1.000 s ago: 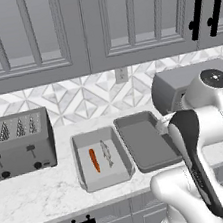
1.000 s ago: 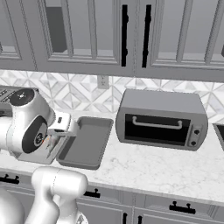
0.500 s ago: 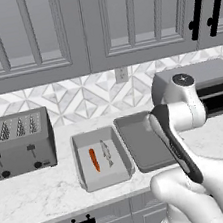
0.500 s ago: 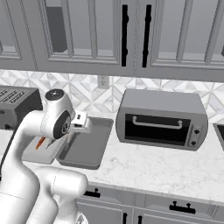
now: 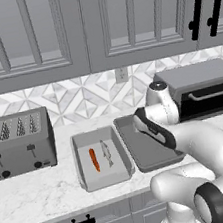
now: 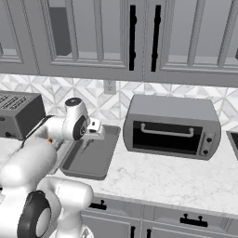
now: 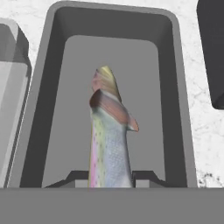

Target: Place one carrot and one fish in each tupperware on the nearby counter, to pack two identical lunches.

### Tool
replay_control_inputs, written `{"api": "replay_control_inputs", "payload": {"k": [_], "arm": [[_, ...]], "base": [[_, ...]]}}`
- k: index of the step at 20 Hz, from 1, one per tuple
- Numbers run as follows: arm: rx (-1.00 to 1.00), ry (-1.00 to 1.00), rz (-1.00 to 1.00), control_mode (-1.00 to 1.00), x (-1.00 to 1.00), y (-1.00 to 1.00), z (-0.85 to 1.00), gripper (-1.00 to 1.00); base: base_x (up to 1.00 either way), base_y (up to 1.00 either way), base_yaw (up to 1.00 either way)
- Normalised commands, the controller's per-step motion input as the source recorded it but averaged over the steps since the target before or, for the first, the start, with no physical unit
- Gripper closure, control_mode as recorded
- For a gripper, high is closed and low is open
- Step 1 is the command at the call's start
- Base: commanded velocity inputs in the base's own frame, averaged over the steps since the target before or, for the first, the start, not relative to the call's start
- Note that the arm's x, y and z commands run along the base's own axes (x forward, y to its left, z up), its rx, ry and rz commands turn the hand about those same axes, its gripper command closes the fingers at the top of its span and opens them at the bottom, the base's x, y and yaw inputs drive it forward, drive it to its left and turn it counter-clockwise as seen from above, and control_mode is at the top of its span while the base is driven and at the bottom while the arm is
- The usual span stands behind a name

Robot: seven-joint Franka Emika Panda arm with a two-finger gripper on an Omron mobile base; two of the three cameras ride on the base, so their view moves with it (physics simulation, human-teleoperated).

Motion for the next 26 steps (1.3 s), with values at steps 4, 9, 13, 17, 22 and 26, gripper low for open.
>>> {"api": "replay_control_inputs", "payload": {"k": [4, 9, 13, 17, 22, 26], "arm": [[0.01, -0.02, 0.00, -1.00, 0.55, 0.00, -0.61, 1.00], [0.00, 0.00, 0.00, -1.00, 0.28, 0.01, -0.48, -1.00], [0.00, 0.00, 0.00, -1.00, 0.15, 0.00, -0.07, -1.00], [0.00, 0.01, 0.00, -1.00, 0.01, 0.00, 0.05, -1.00], [0.15, -0.04, 0.00, -1.00, -0.67, 0.00, 0.65, -1.00], [0.11, -0.04, 0.00, -1.00, -1.00, 0.02, 0.61, -1.00]], "base": [[0.00, 0.00, 0.00], [0.00, 0.00, 0.00], [0.00, 0.00, 0.00], [0.00, 0.00, 0.00], [0.00, 0.00, 0.00], [0.00, 0.00, 0.00]]}}
